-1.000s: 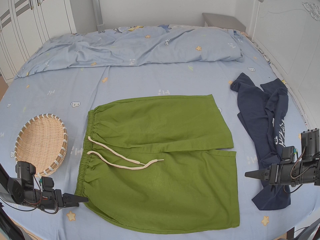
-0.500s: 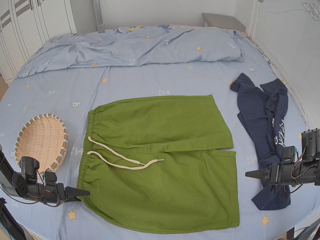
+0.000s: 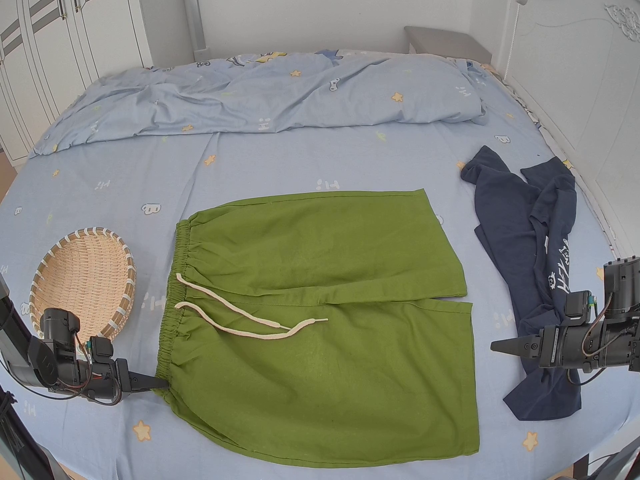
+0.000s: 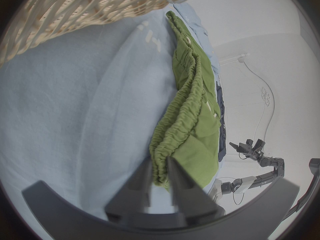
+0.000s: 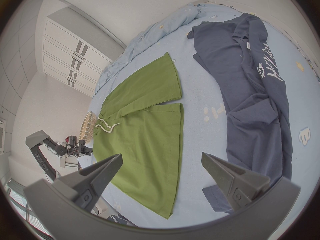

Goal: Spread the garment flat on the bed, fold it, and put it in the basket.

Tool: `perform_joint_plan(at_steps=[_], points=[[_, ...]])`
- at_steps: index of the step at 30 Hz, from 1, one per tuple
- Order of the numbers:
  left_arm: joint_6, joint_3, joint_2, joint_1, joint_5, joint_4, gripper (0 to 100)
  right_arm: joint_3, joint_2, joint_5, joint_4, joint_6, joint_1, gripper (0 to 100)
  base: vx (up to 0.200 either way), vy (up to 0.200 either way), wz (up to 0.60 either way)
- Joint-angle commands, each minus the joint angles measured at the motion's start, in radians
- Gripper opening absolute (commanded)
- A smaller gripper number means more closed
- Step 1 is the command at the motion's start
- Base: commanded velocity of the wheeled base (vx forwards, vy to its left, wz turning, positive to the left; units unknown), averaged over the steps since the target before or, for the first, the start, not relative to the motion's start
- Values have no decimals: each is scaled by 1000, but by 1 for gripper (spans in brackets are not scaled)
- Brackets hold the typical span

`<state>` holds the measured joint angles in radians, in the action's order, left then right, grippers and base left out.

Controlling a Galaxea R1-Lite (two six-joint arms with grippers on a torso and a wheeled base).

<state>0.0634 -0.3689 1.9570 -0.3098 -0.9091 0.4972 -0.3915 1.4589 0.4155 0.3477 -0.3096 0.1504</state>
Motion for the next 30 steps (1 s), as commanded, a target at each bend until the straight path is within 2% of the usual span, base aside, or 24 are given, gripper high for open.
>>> perform_joint_plan(at_steps=[1,11,15,20,25,28,30], points=[[1,1,11,-5,-5,-2,0,3,4,0,1,0,1,100,0,0,0],[-13,104,-72,-74,-16,-2,0,105,12,3,-3,12,17,100,0,0,0],[-45,136,-86,-111,-42,-3,0,187,54,3,4,14,75,100,0,0,0],[-126,156,-73,-112,-48,-6,0,284,118,5,62,21,132,100,0,0,0],[-128,151,-61,-114,-48,-3,0,329,201,6,148,32,159,100,0,0,0],[-128,148,-59,-115,-48,-3,0,342,216,32,188,32,175,100,0,0,0],[-128,145,-59,-115,-48,-3,0,352,219,109,215,30,184,100,0,0,0]])
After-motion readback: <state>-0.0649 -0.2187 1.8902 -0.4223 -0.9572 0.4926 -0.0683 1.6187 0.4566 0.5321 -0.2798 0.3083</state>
